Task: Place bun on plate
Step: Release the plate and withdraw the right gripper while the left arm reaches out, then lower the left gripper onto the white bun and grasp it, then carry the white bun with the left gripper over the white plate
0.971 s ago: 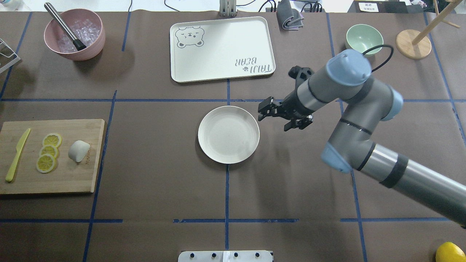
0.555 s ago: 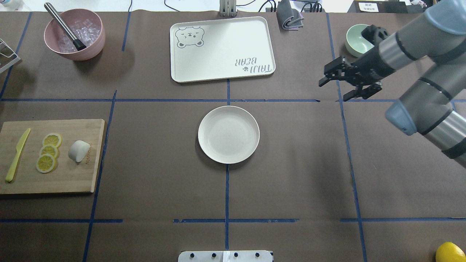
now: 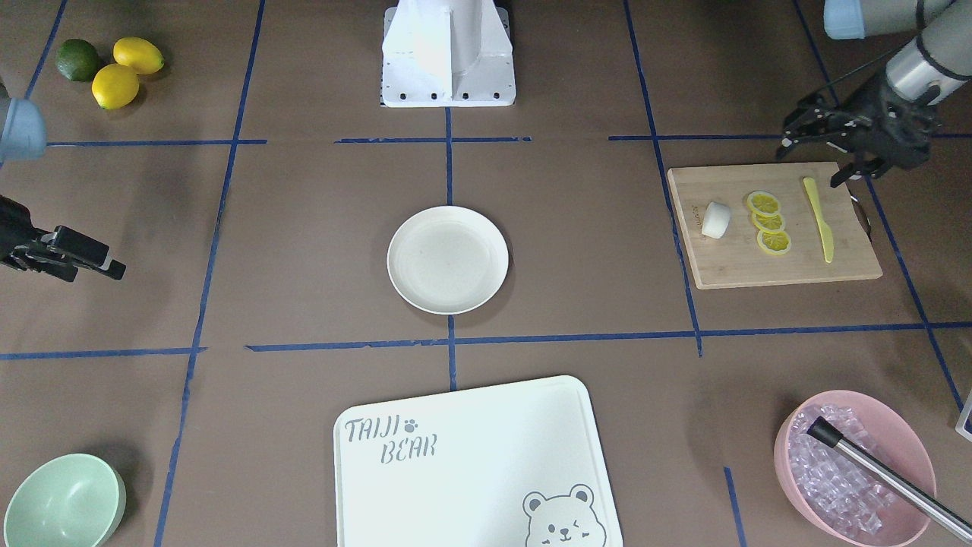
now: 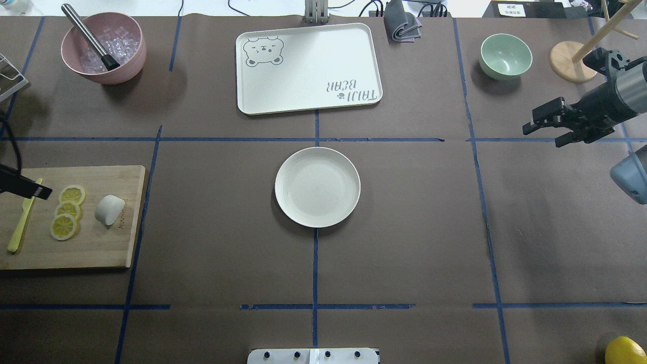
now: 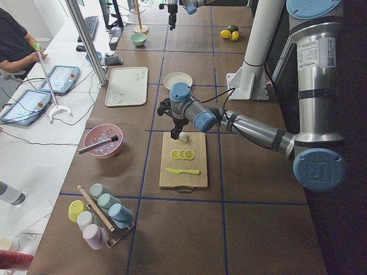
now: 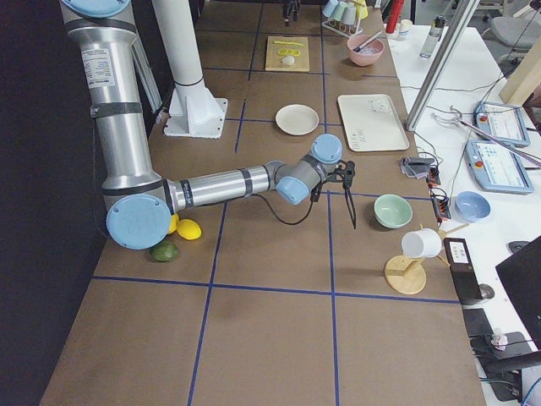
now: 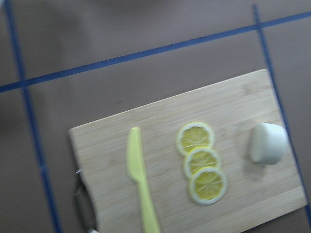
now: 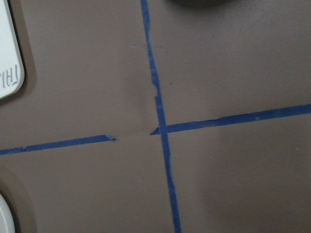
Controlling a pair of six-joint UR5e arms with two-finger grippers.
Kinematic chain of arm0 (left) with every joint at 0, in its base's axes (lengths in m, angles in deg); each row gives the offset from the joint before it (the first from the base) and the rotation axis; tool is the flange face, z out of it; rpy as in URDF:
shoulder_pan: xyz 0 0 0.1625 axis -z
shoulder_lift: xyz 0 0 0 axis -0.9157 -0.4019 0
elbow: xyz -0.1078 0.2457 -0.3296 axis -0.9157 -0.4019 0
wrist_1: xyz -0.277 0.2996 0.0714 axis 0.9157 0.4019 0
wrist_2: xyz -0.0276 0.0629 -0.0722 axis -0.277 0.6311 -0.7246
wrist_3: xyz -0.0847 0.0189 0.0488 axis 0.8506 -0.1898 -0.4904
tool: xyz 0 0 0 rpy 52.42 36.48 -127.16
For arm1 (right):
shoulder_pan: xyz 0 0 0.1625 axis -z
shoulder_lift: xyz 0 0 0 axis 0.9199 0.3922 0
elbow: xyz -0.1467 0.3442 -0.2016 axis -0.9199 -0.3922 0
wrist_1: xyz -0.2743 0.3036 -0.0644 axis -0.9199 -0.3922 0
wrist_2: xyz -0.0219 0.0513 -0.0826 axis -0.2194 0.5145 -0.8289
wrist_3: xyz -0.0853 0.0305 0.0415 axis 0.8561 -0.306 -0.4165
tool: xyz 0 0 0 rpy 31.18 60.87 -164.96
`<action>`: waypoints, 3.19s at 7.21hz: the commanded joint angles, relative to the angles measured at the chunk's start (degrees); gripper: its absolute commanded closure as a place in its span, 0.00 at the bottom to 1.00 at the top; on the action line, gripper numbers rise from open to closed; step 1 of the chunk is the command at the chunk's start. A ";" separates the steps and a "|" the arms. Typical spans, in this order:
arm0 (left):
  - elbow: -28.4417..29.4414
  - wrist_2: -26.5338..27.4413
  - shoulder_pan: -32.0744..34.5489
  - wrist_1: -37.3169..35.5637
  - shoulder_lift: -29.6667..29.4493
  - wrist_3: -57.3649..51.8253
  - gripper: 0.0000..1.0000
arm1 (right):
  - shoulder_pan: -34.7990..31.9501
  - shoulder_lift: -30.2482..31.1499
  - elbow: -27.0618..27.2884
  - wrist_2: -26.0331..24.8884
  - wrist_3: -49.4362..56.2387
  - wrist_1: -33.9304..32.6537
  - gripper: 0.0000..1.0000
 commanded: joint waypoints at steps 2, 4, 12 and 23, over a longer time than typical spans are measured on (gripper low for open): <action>5.65 12.05 -8.49 0.61 -4.26 1.63 0.00 | 1.15 1.94 -0.01 -7.38 12.67 -6.97 0.00; 8.59 12.24 -10.15 1.05 -6.99 6.08 0.00 | -3.31 3.16 1.38 -7.83 24.91 -13.85 0.00; 10.69 13.82 -15.18 1.05 -7.88 9.02 0.08 | -6.59 6.24 5.09 -7.83 33.57 -20.21 0.00; 6.56 13.73 -19.27 -0.96 -23.47 34.33 0.69 | -7.81 7.64 5.70 -7.31 33.75 -20.12 0.00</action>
